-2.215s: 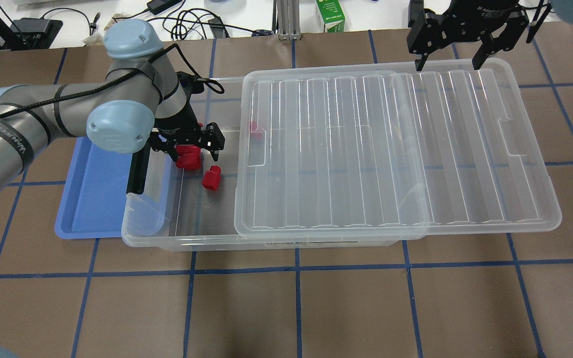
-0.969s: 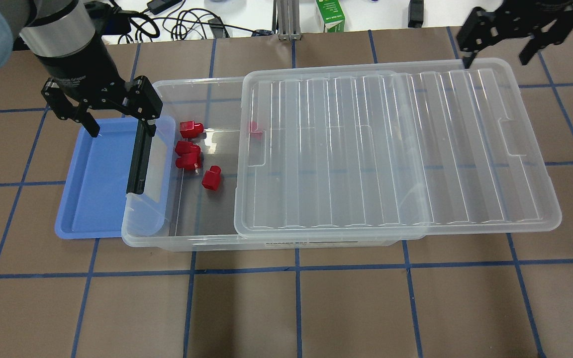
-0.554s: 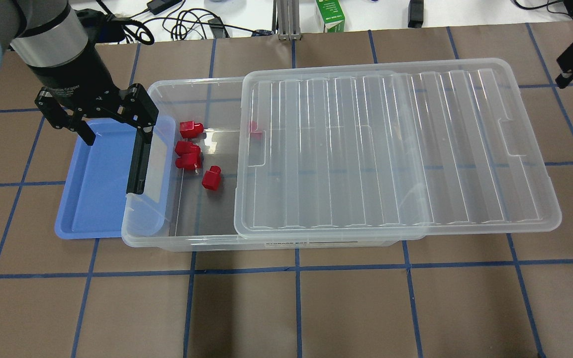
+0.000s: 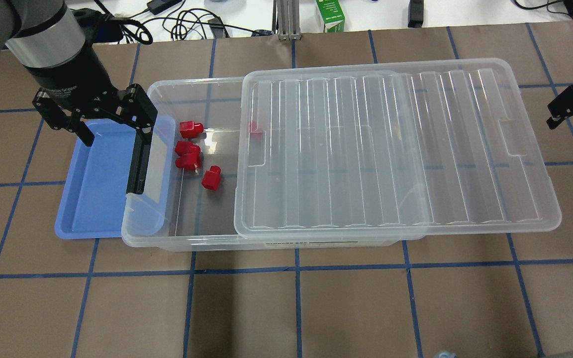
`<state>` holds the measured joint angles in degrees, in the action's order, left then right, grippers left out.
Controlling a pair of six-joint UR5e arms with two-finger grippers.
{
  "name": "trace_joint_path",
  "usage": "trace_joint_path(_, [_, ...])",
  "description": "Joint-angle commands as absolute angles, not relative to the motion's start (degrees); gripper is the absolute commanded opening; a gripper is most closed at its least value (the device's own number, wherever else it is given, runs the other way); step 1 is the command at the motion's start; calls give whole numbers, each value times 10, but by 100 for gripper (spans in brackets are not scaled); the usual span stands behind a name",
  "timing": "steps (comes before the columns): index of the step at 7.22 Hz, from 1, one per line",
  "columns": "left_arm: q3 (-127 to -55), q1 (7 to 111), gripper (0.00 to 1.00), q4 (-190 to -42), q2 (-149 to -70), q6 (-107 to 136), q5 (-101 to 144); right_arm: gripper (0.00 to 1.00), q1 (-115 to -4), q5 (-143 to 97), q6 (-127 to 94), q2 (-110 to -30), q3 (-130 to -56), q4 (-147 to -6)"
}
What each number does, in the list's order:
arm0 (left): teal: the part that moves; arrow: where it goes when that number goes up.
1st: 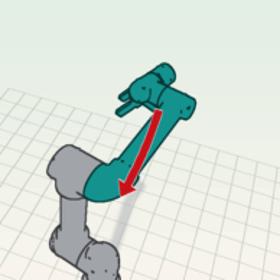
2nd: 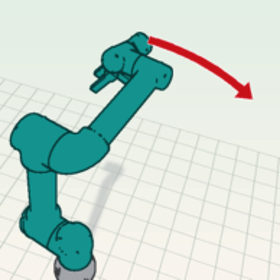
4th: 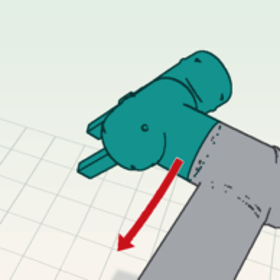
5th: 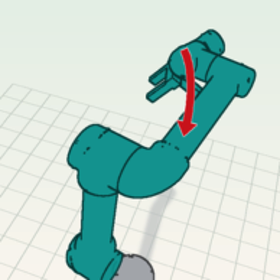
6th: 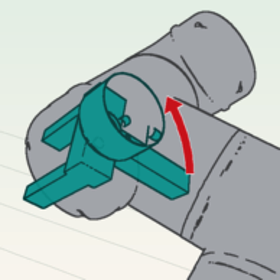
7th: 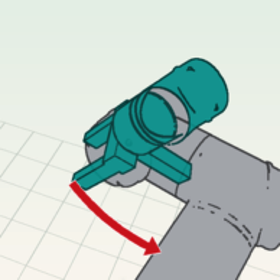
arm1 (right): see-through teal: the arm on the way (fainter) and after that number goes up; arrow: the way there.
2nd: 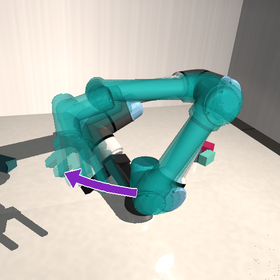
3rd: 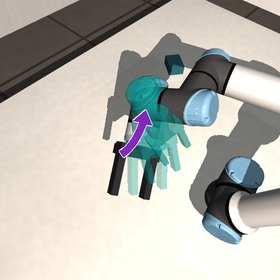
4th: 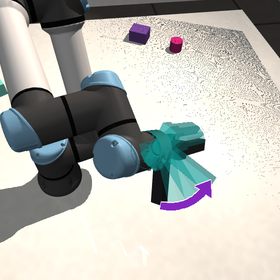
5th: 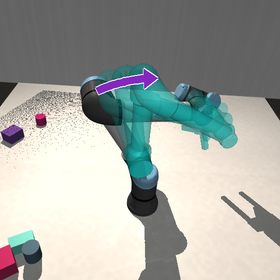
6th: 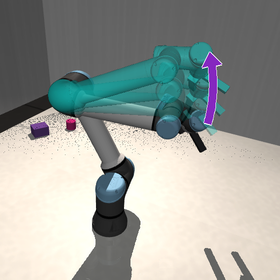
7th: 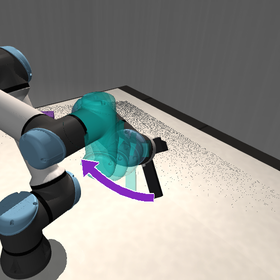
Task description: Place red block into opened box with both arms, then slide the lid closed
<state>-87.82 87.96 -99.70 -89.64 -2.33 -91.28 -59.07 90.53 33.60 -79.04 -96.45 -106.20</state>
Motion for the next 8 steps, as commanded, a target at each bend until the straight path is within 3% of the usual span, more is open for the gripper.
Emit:
trace_joint_path(1, [-879, 879, 100, -995, -899, -23, -913, 100, -598, 904, 314, -793, -983, -1068])
trace_joint_path(8, [-879, 876, 100, -993, -904, -23, -915, 100, -742, 909, 152, -792, -991, -1101])
